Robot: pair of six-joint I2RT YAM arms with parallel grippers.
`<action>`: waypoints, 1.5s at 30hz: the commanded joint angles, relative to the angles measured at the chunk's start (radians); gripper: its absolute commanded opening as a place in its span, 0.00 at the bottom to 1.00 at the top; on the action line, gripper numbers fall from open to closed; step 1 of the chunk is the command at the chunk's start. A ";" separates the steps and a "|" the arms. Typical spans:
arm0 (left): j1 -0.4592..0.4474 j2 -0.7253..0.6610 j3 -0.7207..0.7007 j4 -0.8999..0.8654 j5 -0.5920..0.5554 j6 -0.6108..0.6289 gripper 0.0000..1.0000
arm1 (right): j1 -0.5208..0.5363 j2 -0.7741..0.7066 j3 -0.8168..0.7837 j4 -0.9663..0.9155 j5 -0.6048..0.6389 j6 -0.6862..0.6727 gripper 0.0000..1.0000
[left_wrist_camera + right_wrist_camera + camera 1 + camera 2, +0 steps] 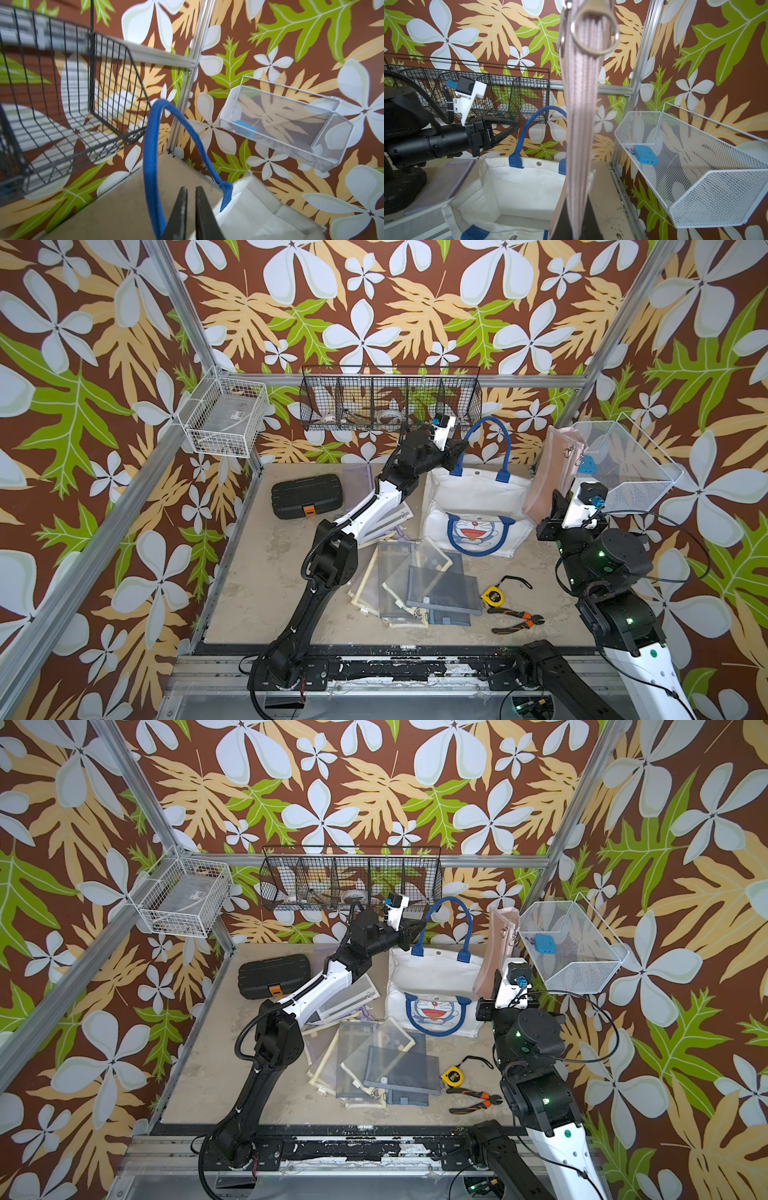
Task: Put the pencil pouch into the canvas bag
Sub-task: Adjust the canvas bag at the center of the board, then place the pencil case in the canvas bag.
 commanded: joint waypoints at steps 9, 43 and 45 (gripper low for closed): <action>-0.006 0.021 -0.065 0.011 -0.082 0.052 0.13 | 0.001 0.046 -0.001 0.046 -0.032 0.028 0.00; 0.147 -1.008 -1.464 0.618 0.060 -0.386 0.59 | -0.001 0.684 0.333 -0.248 -0.193 -0.716 0.00; 0.141 -1.010 -1.453 0.598 0.051 -0.388 0.60 | -0.001 0.698 0.320 -0.265 -0.144 -0.710 0.00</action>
